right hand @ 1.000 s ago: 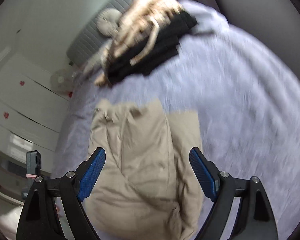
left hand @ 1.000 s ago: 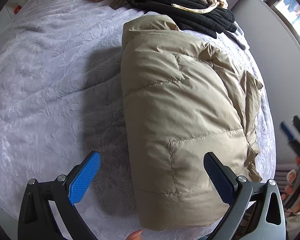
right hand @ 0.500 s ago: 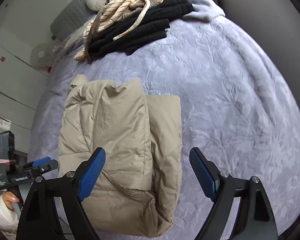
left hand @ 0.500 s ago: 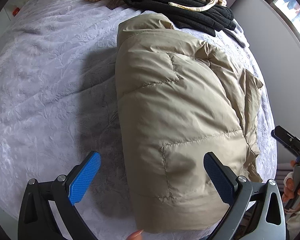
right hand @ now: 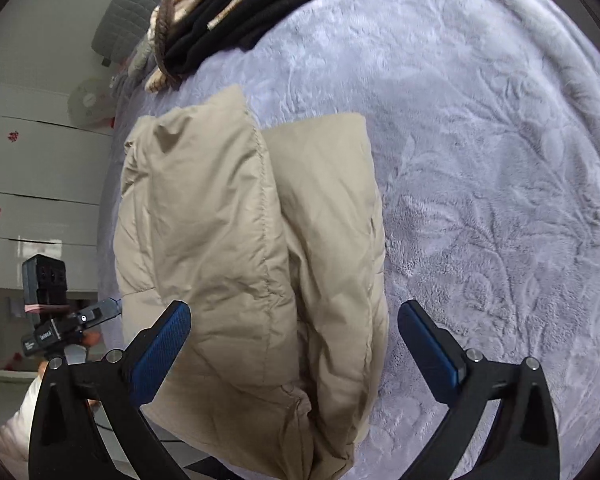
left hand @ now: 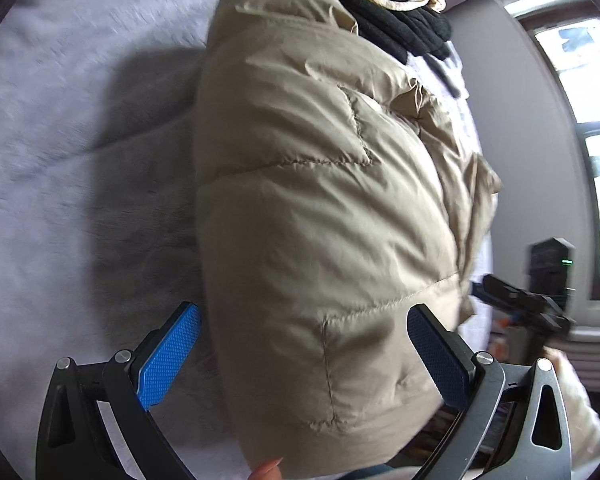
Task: Fold large clothes
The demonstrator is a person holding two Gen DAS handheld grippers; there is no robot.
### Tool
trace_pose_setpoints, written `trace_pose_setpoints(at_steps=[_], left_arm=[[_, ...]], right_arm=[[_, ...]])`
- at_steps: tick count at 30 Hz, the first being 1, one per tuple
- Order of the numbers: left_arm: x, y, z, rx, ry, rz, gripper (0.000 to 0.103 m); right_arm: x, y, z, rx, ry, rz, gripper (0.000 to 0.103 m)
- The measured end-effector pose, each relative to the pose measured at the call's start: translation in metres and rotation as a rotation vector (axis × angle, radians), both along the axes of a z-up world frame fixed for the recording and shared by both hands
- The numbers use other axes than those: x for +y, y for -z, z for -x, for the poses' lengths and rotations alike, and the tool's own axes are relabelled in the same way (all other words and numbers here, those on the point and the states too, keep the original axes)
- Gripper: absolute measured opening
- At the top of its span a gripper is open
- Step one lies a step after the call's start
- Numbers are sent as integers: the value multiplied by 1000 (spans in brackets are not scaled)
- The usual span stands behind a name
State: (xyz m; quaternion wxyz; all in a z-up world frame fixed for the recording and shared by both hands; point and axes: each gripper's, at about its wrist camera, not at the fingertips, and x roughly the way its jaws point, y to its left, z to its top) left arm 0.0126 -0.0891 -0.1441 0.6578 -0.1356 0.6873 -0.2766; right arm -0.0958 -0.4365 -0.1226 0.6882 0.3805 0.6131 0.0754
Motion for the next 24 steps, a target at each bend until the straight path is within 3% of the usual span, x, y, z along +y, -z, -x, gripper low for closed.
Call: trace_pose_setpoints(at_steps=[4, 15, 19, 24], left_arm=[[5, 25, -17, 63, -19, 97, 103], [-1, 79, -36, 150, -1, 245, 103], [-9, 85, -36, 165, -5, 265, 103], [-19, 75, -28, 124, -23, 217, 103]], right_arm=[[-2, 23, -15, 24, -18, -54, 103], [7, 90, -46, 59, -52, -308, 103], [12, 96, -56, 62, -48, -354, 103], [24, 101, -66, 94, -20, -373, 100]])
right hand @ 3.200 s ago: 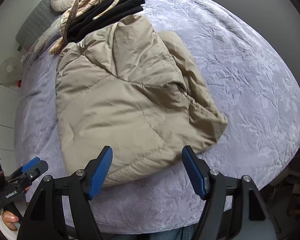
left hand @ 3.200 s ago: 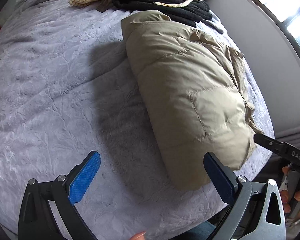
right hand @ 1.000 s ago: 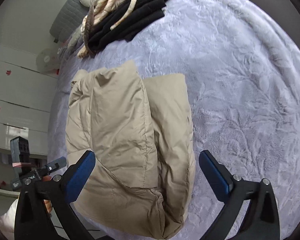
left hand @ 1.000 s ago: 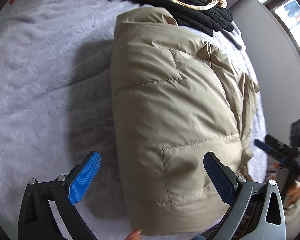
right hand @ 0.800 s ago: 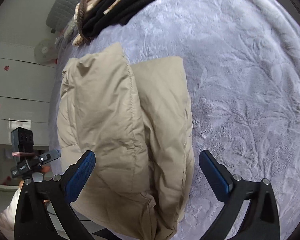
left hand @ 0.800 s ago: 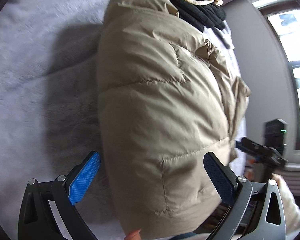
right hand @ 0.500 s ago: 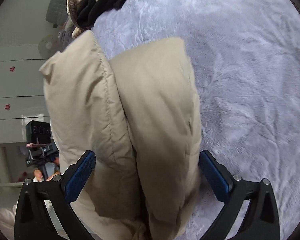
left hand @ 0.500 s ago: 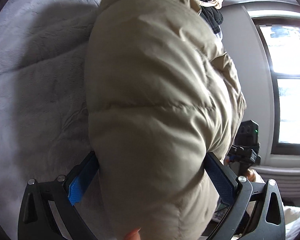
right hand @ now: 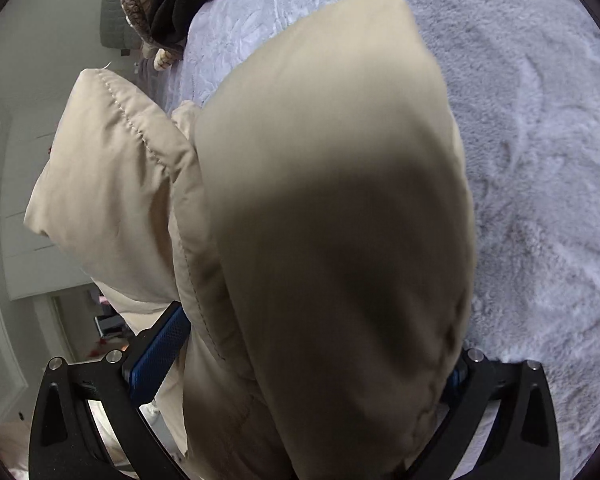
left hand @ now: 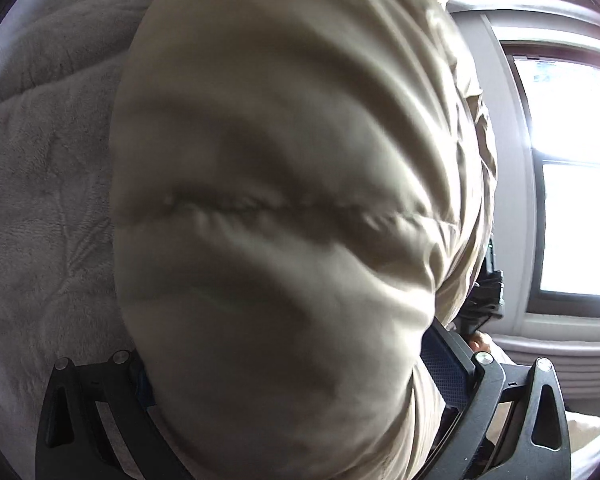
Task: Fold large clothes
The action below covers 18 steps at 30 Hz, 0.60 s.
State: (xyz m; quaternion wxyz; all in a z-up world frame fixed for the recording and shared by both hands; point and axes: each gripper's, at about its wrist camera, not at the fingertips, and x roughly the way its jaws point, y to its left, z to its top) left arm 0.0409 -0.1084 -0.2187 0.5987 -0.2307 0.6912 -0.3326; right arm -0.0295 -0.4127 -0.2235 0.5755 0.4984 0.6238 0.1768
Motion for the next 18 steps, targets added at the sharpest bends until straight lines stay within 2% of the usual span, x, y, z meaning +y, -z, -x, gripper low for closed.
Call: trace_pose_setpoints(at_steps=[4, 6, 12, 16, 18], left_arm=[[-6, -27, 8, -100, -2, -68, 87], [-9, -42, 12, -137, -2, -75, 83], [4, -84, 16, -228, 0, -55, 82], [47, -107, 11, -264, -26, -29, 82], [75, -115, 5, -283, -35, -30, 82]], right_arm=[[3, -11, 3, -15, 35, -20, 67], [3, -22, 5, -32, 50, -32, 58], [26, -57, -1, -92, 54, -35, 56], [64, -79, -20, -140, 52, -34, 56], [96, -86, -36, -163, 37, -29, 56]])
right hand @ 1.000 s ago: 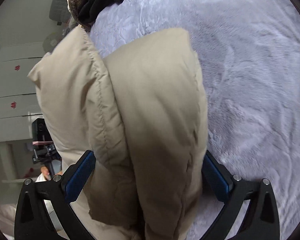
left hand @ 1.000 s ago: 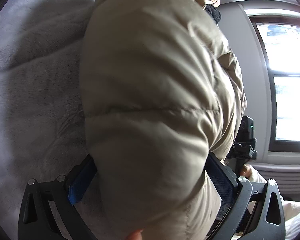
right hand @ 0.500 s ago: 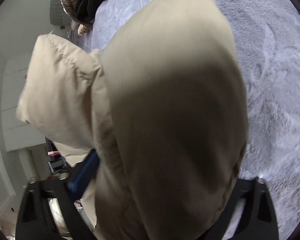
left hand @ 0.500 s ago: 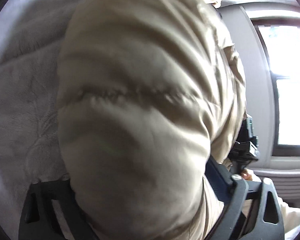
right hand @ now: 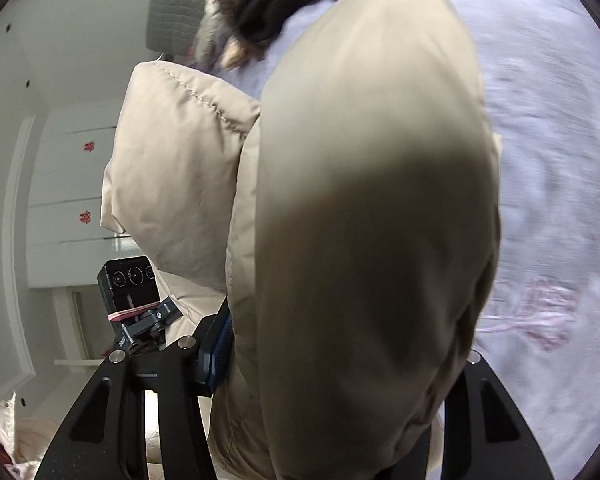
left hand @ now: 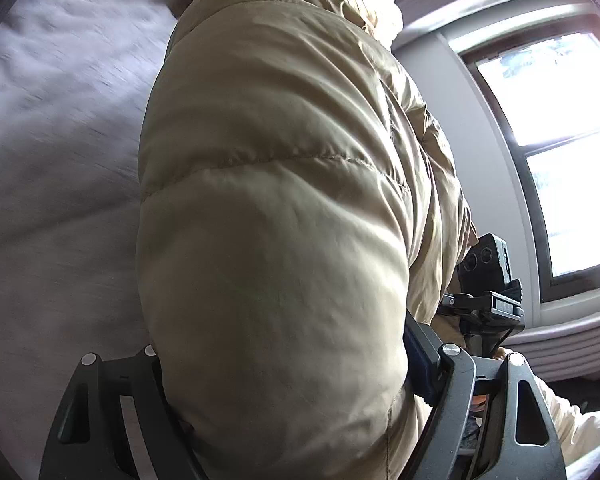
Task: Fold large clothes
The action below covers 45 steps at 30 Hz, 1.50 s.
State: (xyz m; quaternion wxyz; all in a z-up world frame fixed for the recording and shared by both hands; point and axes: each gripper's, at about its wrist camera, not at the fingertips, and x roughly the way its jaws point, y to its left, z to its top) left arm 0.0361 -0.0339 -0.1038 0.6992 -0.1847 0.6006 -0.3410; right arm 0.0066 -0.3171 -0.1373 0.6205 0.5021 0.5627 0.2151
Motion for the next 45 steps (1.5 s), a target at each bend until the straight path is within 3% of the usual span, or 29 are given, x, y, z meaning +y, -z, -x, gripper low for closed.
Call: trace_pose_setpoints(at_steps=[8, 14, 17, 19, 21, 24, 25, 27, 29, 30, 33, 36, 42, 45], left_arm=[[131, -2, -60, -7, -25, -49, 83], [214, 54, -98, 61, -55, -124, 86], [232, 81, -104, 117, -70, -134, 94], [235, 88, -96, 108, -78, -149, 94], [234, 76, -93, 88, -90, -186, 94], [242, 38, -81, -74, -135, -318, 94], [246, 20, -79, -150, -153, -357, 91], [246, -6, -74, -237, -169, -349, 77], [240, -22, -82, -280, -141, -318, 59], [230, -26, -91, -296, -114, -316, 59], [189, -11, -110, -300, -50, -346, 59], [139, 21, -121, -266, -7, -447, 59], [88, 41, -112, -365, 81, -561, 59], [87, 36, -109, -365, 79, -577, 59]], right_arm=[[157, 14, -62, -24, -14, 2, 56], [249, 68, -102, 77, -12, 74, 59], [262, 68, -108, 136, 27, 169, 67], [266, 52, -105, 168, 22, 246, 70], [260, 28, -98, 171, -4, 378, 70], [258, -18, -89, 110, -14, 581, 68], [260, -30, -85, 86, -8, 622, 51], [271, -49, -75, 43, -6, 622, 23], [282, -57, -58, 5, -28, 597, 19], [270, -62, -34, -16, -53, 602, 18], [300, -55, -25, -30, -146, 683, 17], [310, -23, -21, 44, -182, 781, 17], [294, 35, -27, 154, -105, 742, 15], [289, 43, -33, 169, -104, 732, 14]])
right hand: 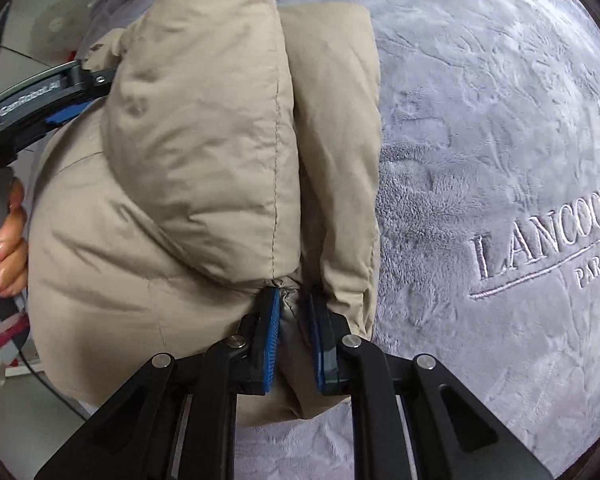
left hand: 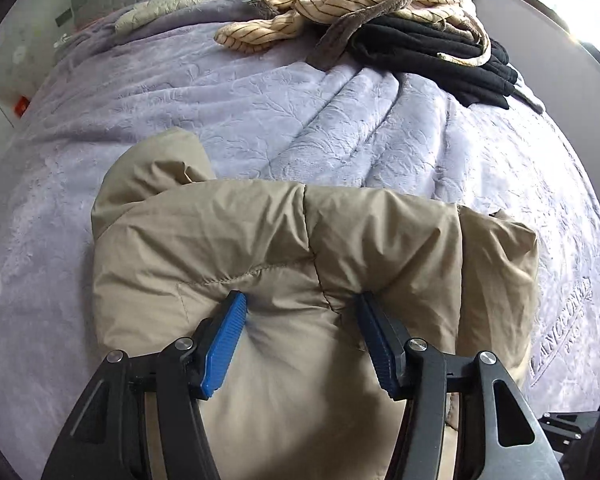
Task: Fold large clothes
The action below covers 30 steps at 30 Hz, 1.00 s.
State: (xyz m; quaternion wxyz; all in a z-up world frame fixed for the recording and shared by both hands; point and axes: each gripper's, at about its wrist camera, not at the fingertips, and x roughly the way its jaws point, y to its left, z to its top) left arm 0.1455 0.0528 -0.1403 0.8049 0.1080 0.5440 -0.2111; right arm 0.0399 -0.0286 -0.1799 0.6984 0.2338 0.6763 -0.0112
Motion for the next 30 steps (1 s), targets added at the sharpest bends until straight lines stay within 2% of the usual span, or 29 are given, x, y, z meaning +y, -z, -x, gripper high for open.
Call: trace_pose_setpoints(at_steps=[7, 10, 14, 18, 21, 22, 23, 27, 30], left_arm=[[26, -32, 17, 31, -39, 18, 59], [40, -46, 35, 25, -61, 15, 70], [59, -55, 58, 48, -83, 37, 71], [73, -48, 80, 72, -101, -17, 71], [85, -37, 97, 105, -116, -34, 71], [89, -32, 103, 123, -120, -31, 76], [91, -28, 107, 134, -121, -33, 89], [100, -5, 125, 174, -123, -42, 90], [105, -3, 130, 168, -140, -36, 90]], right_arm=[[-7, -15, 5, 1, -5, -15, 14], [-19, -14, 8, 7, -4, -15, 16], [-17, -25, 14, 14, -14, -15, 18], [-8, -19, 36, 44, -23, 0, 18], [4, -8, 36, 53, -72, 36, 18], [7, -6, 37, 54, -88, 48, 18], [9, -4, 38, 55, -101, 56, 18], [17, -5, 40, 65, -112, 68, 19], [15, -21, 44, 58, -80, 53, 21]])
